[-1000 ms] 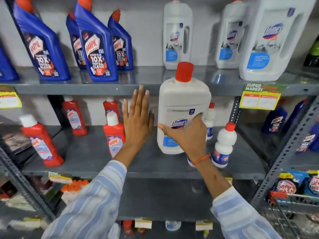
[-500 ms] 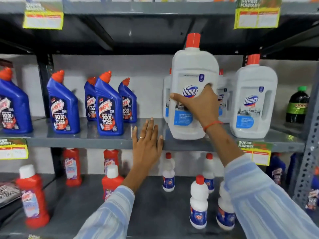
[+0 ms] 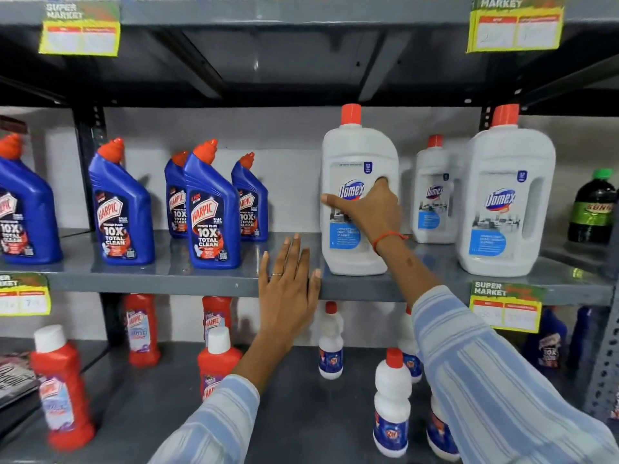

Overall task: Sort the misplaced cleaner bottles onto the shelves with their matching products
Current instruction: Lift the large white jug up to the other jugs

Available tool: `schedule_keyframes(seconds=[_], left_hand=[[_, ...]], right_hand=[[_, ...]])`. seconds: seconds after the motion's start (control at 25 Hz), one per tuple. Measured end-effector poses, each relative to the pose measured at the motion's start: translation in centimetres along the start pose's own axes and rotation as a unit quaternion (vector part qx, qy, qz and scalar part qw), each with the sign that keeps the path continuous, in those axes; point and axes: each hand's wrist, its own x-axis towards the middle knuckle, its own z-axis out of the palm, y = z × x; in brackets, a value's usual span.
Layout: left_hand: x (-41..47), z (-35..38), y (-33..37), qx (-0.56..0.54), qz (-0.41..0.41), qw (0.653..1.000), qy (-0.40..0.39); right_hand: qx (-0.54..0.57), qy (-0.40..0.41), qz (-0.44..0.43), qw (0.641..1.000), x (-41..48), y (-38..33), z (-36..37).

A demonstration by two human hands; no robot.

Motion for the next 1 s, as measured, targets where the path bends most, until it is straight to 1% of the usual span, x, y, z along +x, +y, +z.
schedule_keyframes(seconds=[0.32,0.44,0.52,0.64,0.8,0.88,1.0], left_hand=[[0.0,0.0,0.1,0.007,0.005,1.000,0.018],[-0.1,0.1,0.1,0.012,0.006,0.999,0.038],[-0.3,0.1,0.4,0.014,0.001,0.998,0.058],[-0.9,0.1,1.0,0.005,0.013,0.996,0.086],[-3.0,0.2,2.1,-0.029,0.023,0.991,0.129],[-5.1,0.8,2.6,-0.046,0.024,0.991,0.124],[-9.1,2.7,2.8,-0.048,0.028,0.994,0.095]], right_hand=[[0.001,-0.002,-0.013,1.000,-0.1,0.4,0.3],[0.038,-0.020,-0.007,0.999,-1.1,0.9,0.3],[0.064,-0.017,-0.008,0.998,-2.7,1.5,0.3],[0.069,0.023,-0.020,0.997,-6.2,2.4,-0.1],[0.147,0.085,-0.076,0.983,-10.3,5.0,-0.4],[0.158,0.116,-0.080,0.977,-11.7,7.1,-0.2],[0.134,0.177,-0.095,0.970,-14.0,10.3,-0.1]])
